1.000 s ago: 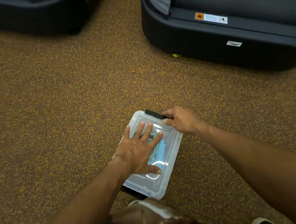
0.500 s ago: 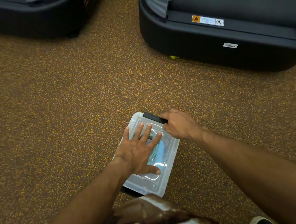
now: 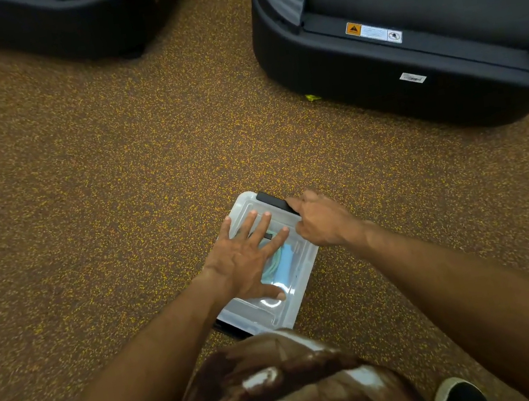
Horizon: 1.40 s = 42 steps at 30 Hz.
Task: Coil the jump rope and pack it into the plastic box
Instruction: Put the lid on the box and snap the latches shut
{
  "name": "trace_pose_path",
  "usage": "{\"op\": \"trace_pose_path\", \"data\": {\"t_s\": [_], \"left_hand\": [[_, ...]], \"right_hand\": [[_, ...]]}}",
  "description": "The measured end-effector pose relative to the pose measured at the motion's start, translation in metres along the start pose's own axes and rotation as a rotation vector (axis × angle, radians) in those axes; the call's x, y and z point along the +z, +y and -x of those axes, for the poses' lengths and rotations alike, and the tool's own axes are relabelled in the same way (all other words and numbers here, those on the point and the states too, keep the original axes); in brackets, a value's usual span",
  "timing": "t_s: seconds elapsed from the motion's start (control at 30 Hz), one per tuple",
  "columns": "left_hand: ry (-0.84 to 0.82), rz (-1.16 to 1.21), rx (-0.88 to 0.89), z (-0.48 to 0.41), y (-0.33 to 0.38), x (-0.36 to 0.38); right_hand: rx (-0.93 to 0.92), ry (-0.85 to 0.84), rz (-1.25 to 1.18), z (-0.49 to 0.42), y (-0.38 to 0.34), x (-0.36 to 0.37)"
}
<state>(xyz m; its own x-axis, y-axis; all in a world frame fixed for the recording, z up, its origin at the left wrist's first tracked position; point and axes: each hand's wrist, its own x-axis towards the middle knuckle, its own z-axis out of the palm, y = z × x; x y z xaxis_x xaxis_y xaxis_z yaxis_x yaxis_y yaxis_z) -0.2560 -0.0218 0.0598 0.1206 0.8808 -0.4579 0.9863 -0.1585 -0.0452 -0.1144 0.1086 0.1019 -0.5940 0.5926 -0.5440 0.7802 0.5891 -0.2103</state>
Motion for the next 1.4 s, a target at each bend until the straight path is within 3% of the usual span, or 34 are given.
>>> {"op": "trace_pose_path", "data": {"t_s": [0.33, 0.47, 0.63, 0.87, 0.97, 1.2, 1.4], "left_hand": [[-0.004, -0.016, -0.027, 0.01, 0.001, -0.012], [0.08, 0.07, -0.058, 0.022, 0.0, -0.009], [0.205, 0.432, -0.201, 0.055, -0.017, -0.01], [0.274, 0.758, -0.362, 0.101, -0.024, 0.005], [0.278, 1.002, -0.496, 0.118, -0.016, 0.013], [0.113, 1.549, -0.72, 0.135, -0.011, 0.045], [-0.021, 1.807, -0.701, 0.131, -0.002, 0.055]], "right_hand": [[-0.117, -0.003, 0.047, 0.043, -0.005, 0.022], [-0.151, 0.019, -0.008, 0.059, -0.014, 0.031], [-0.188, -0.01, -0.074, 0.074, -0.028, 0.042], [-0.273, -0.029, -0.096, 0.097, -0.058, 0.054], [-0.293, -0.058, -0.076, 0.104, -0.066, 0.061], [-0.309, -0.127, 0.015, 0.112, -0.081, 0.074], [-0.343, -0.1, 0.253, 0.114, -0.084, 0.087]]}}
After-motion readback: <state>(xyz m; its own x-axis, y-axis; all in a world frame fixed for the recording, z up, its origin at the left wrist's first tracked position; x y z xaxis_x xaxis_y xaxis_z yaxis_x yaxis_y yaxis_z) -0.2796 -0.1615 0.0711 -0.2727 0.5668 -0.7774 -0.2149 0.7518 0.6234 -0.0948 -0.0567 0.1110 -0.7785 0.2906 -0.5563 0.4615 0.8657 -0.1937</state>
